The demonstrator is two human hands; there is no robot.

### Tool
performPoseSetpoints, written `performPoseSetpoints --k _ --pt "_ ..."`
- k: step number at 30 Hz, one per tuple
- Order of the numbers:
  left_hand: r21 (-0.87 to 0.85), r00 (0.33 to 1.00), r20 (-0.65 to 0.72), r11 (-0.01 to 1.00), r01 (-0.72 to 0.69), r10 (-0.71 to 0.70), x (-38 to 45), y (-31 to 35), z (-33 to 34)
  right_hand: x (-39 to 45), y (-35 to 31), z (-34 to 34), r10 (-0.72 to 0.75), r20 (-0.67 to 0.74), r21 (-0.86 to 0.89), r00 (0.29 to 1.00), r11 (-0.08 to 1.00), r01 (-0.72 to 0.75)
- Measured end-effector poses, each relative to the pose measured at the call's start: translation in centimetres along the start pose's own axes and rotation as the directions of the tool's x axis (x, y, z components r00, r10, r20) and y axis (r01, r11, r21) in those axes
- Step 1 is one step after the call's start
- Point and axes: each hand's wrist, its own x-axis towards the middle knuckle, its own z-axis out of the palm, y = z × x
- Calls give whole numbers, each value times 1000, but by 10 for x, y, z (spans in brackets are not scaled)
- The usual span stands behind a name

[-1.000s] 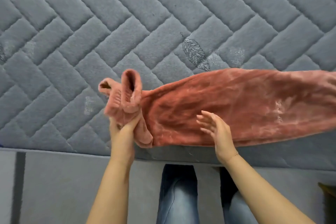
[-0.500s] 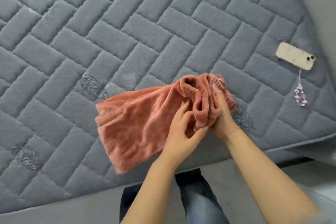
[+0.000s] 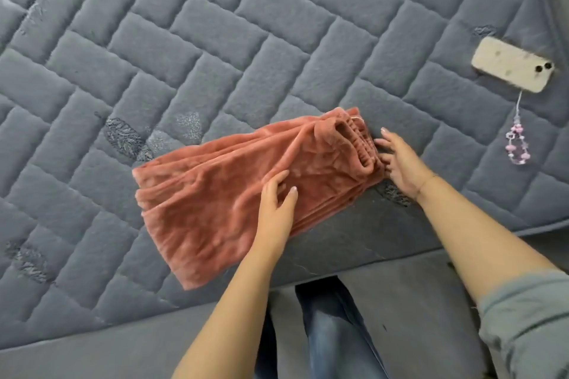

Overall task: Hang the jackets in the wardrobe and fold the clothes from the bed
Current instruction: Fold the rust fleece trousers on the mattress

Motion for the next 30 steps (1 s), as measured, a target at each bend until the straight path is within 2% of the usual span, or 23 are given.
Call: performPoseSetpoints --k 1,3,4,6,9,11,12,13,14,15,16,17,18,19,21,22,23,24,25,26,28,29,30 --pt "-155 989 80 979 133 -122 -3 5 -5 -5 0 -1 51 128 112 990 992 -66" --pt "-393 940 225 858 330 -258 -3 14 -17 -22 -1 6 80 343 238 936 956 -169" --pt "-454 917 273 802 388 -289 -3 18 -24 -31 -2 15 64 396 245 916 954 -172" --pt "-504 872 386 722 473 -302 -3 29 -41 -49 -3 38 8 399 236 917 965 -111" --pt "-622 774 586 477 620 -242 -10 48 -71 -77 -1 84 -105 387 257 916 966 3" --pt "-642 687 709 257 723 -159 -16 58 -103 -97 4 118 -200 408 219 891 969 118" --pt "-683 752 651 353 639 -101 -22 52 -122 -108 7 136 -260 423 202 868 961 190" --pt "-705 775 632 405 582 -13 -30 43 -140 -118 12 155 -314 437 176 843 949 262" --pt "-667 679 734 229 709 37 -32 36 -159 -126 19 174 -365 447 122 816 929 349" --pt "-744 781 625 293 600 -12 -35 30 -179 -131 26 192 -408 458 18 789 892 451" --pt "-753 874 476 468 463 -97 -40 20 -196 -133 34 211 -428 472 -144 771 825 546" --pt "-708 921 353 596 379 -166 -42 6 -215 -134 43 230 -426 483 -321 765 727 607" --pt "-637 936 280 688 348 -214 -43 -10 -229 -133 52 246 -428 499 -474 754 593 651" --pt "-590 938 250 730 344 -240 -47 -25 -240 -131 62 260 -443 530 -590 723 419 690" --pt "-527 924 200 759 383 -327 -53 -51 -258 -124 84 282 -454 610 -709 649 53 703" --pt "-513 926 179 771 376 -332 -53 -60 -261 -119 93 290 -441 629 -741 640 -91 665" --pt "-503 936 172 789 352 -307 -52 -66 -264 -116 101 297 -421 632 -765 651 -205 610" --pt "-476 950 157 822 313 -271 -51 -69 -264 -113 106 303 -401 615 -788 679 -274 552" --pt "-447 968 111 858 252 -227 -49 -69 -260 -111 109 308 -398 593 -805 700 -302 511" --pt "-376 980 53 905 199 -193 -44 -67 -254 -111 110 312 -403 574 -819 713 -280 502" --pt "-104 978 32 972 211 -208 -40 -57 -236 -116 104 314 -424 561 -808 711 -94 582" --pt "30 969 -3 969 246 -246 -41 -52 -229 -120 99 311 -423 566 -775 707 20 632" --pt "78 965 -69 963 259 -254 -40 -51 -226 -124 93 306 -416 582 -734 699 102 672"
